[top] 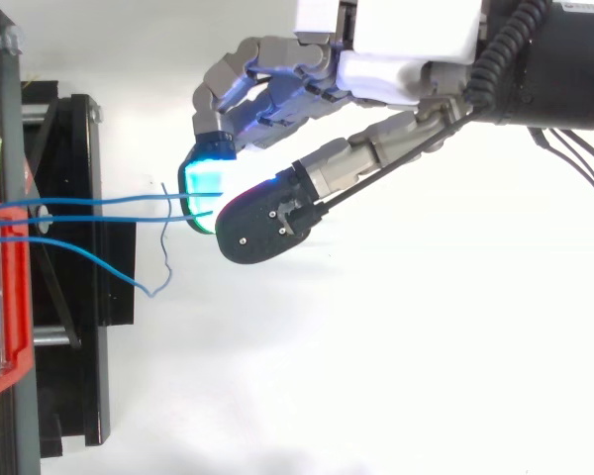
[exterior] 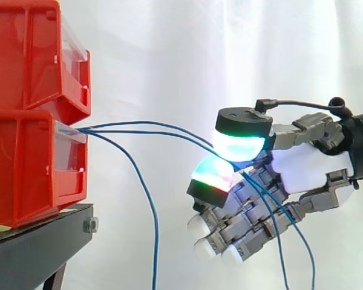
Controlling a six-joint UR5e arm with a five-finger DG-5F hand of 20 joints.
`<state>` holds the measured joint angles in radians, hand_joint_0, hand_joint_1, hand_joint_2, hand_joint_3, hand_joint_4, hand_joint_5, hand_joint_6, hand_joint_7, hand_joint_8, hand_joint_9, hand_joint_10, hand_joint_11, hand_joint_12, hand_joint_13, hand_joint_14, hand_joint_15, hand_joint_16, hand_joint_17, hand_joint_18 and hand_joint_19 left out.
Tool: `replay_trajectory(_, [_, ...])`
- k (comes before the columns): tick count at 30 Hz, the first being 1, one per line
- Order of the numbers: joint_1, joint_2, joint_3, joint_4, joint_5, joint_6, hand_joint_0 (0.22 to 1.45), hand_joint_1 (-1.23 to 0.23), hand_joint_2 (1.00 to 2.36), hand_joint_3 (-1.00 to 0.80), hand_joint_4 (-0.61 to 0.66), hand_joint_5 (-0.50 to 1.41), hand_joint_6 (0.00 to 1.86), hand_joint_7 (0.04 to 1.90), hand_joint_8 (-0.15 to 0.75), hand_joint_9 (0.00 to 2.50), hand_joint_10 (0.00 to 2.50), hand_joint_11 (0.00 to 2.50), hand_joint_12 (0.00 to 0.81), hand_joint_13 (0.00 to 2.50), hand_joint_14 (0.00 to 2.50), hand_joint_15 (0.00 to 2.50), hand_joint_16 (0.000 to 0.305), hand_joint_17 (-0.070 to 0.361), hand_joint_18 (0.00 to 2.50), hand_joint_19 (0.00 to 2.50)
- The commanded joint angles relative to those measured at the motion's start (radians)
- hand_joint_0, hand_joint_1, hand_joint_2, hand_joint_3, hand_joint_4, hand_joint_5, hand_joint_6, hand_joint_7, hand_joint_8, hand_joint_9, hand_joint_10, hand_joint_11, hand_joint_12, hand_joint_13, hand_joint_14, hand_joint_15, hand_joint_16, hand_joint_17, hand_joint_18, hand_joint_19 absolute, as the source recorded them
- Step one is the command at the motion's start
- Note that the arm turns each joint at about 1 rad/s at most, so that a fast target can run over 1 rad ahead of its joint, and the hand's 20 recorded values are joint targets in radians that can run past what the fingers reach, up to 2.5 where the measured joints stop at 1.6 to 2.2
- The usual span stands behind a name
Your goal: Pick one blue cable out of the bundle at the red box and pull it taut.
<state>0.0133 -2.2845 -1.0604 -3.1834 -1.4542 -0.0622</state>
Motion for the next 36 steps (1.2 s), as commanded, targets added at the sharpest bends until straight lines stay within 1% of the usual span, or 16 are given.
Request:
replay_trajectory(1, [0.0, 0.0, 0.007, -0.009, 0.0, -0.001, 0.63, -0.81, 1.01, -0.18, 0.04, -0.15, 0.92, 1.01, 0.291, 0.63, 0.01, 0.33, 0.33, 0.54, 0.01, 0.2, 0.047, 0.106, 0.48, 0.18])
replay_trajectory(5, [0.0, 0.0, 0.007, -0.017, 0.0, 0.001, 0.66, -0.84, 1.02, -0.15, 0.04, -0.15, 0.92, 1.1, 0.298, 0.63, 0.01, 0.33, 0.328, 0.55, 0.01, 0.2, 0.047, 0.105, 0.5, 0.17])
replay_trajectory(6, [0.0, 0.0, 0.007, -0.018, 0.0, -0.001, 0.69, -0.87, 1.02, -0.16, 0.02, -0.15, 0.92, 1.21, 0.298, 0.63, 0.01, 0.34, 0.326, 0.55, 0.01, 0.2, 0.046, 0.103, 0.5, 0.17])
replay_trajectory(8, [0.0, 0.0, 0.007, -0.021, 0.0, 0.001, 0.72, -0.9, 1.02, -0.2, 0.0, -0.16, 0.93, 1.18, 0.302, 0.63, 0.01, 0.33, 0.33, 0.55, 0.01, 0.2, 0.046, 0.103, 0.5, 0.15])
replay_trajectory(10, [0.0, -0.001, 0.008, -0.021, 0.0, 0.001, 0.76, -0.94, 1.01, -0.31, 0.01, -0.16, 0.92, 1.24, 0.301, 0.62, 0.01, 0.32, 0.332, 0.54, 0.01, 0.18, 0.046, 0.104, 0.5, 0.13])
replay_trajectory(11, [0.0, -0.001, 0.007, -0.021, 0.0, 0.001, 0.77, -0.94, 1.01, -0.34, 0.01, -0.16, 0.92, 1.23, 0.299, 0.62, 0.01, 0.32, 0.331, 0.54, 0.01, 0.18, 0.046, 0.103, 0.5, 0.13])
replay_trajectory(13, [0.0, 0.0, 0.007, -0.021, 0.0, 0.001, 0.8, -0.93, 1.0, -0.5, 0.02, -0.16, 0.91, 1.21, 0.292, 0.63, 0.01, 0.32, 0.333, 0.54, 0.01, 0.16, 0.046, 0.103, 0.51, 0.12])
replay_trajectory(15, [0.0, 0.0, 0.008, -0.021, 0.0, 0.001, 0.81, -0.93, 1.0, -0.5, 0.03, -0.17, 0.9, 1.22, 0.291, 0.63, 0.01, 0.32, 0.333, 0.53, 0.01, 0.15, 0.046, 0.103, 0.52, 0.09])
replay_trajectory(20, [-0.001, -0.001, 0.007, -0.021, 0.0, 0.001, 0.75, -0.92, 1.0, -0.5, 0.09, -0.16, 0.88, 1.1, 0.268, 0.63, 0.01, 0.32, 0.329, 0.53, 0.01, 0.15, 0.045, 0.101, 0.52, 0.09])
replay_trajectory(22, [0.0, 0.0, 0.008, -0.021, 0.0, 0.001, 0.68, -0.95, 1.0, -0.5, 0.13, -0.15, 0.87, 1.01, 0.258, 0.64, 0.01, 0.33, 0.325, 0.52, 0.01, 0.16, 0.044, 0.099, 0.5, 0.11])
replay_trajectory(23, [0.0, 0.0, 0.007, -0.021, 0.0, 0.001, 0.67, -0.95, 1.0, -0.5, 0.12, -0.14, 0.86, 1.01, 0.259, 0.65, 0.01, 0.33, 0.324, 0.52, 0.01, 0.16, 0.044, 0.099, 0.5, 0.11])
replay_trajectory(25, [0.0, -0.001, 0.007, -0.021, 0.0, 0.001, 0.59, -0.95, 1.0, -0.5, 0.11, -0.14, 0.86, 1.0, 0.258, 0.66, 0.01, 0.33, 0.326, 0.52, 0.01, 0.16, 0.044, 0.099, 0.5, 0.13])
replay_trajectory(27, [-0.001, -0.001, 0.007, -0.023, 0.0, 0.001, 0.54, -0.95, 1.0, -0.5, 0.12, -0.14, 0.87, 0.99, 0.263, 0.66, 0.01, 0.33, 0.331, 0.52, 0.01, 0.17, 0.045, 0.102, 0.5, 0.13])
replay_trajectory(28, [0.0, -0.001, 0.008, -0.023, 0.0, 0.001, 0.5, -0.94, 1.0, -0.5, 0.12, -0.14, 0.87, 0.97, 0.271, 0.67, 0.01, 0.34, 0.341, 0.52, 0.01, 0.17, 0.048, 0.107, 0.5, 0.13])
replay_trajectory(31, [-0.001, 0.0, 0.008, -0.026, 0.0, 0.001, 0.44, -0.87, 1.0, -0.5, 0.13, -0.14, 0.87, 0.93, 0.294, 0.68, 0.0, 0.33, 0.364, 0.52, 0.01, 0.17, 0.052, 0.118, 0.51, 0.14])
replay_trajectory(36, [-0.001, 0.0, 0.011, -0.027, 0.0, 0.001, 0.42, -0.77, 1.0, -0.5, 0.12, -0.14, 0.87, 0.9, 0.305, 0.68, 0.01, 0.33, 0.377, 0.52, 0.01, 0.18, 0.056, 0.125, 0.5, 0.15])
